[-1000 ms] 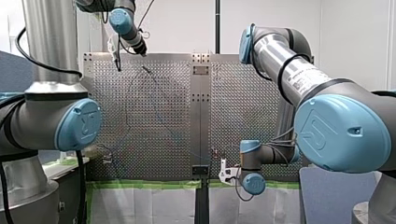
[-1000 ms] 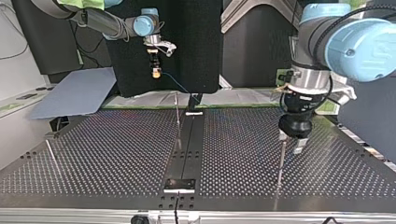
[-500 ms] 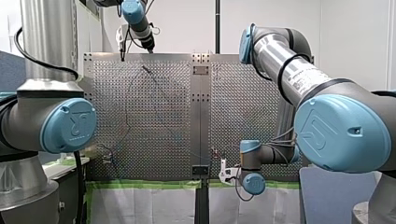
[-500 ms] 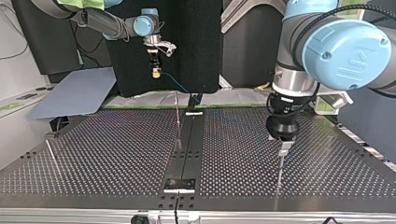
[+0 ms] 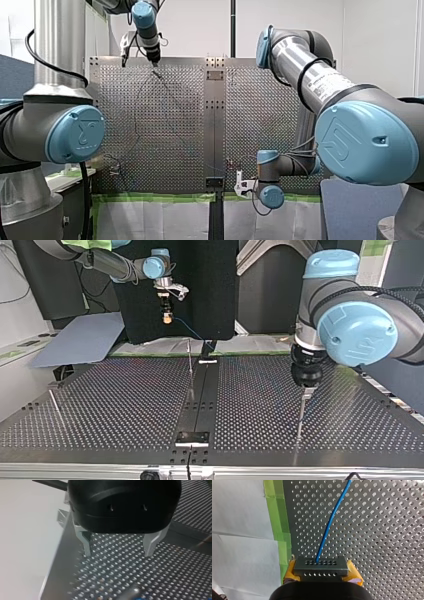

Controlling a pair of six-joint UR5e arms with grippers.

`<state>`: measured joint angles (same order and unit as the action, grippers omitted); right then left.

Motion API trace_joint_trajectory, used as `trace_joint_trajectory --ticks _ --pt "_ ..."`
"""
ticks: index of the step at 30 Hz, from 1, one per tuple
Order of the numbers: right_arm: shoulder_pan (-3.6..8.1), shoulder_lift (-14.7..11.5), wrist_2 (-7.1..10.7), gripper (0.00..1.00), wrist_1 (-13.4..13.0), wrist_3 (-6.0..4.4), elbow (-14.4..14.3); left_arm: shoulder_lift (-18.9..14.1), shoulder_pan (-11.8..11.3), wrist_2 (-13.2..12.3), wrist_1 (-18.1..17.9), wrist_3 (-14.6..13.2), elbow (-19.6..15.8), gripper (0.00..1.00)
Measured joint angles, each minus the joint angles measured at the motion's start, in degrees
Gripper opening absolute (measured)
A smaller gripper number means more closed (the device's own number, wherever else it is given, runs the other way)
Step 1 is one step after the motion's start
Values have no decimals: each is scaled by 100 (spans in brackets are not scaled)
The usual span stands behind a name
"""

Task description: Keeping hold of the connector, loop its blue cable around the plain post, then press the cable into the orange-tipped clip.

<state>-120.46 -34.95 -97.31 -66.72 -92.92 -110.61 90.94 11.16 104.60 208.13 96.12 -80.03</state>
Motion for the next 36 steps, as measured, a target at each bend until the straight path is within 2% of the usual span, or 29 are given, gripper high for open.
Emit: trace_joint_trajectory --ticks 24,28,36 --pt "0 0 7 0 -1 0 2 11 -114 -12 50 -19 -2 99" --pt "0 0 8 0 2 1 1 7 -118 115 111 -38 -2 99" --pt "0 0 5 0 10 3 0 7 -113 541 190 -99 -2 99"
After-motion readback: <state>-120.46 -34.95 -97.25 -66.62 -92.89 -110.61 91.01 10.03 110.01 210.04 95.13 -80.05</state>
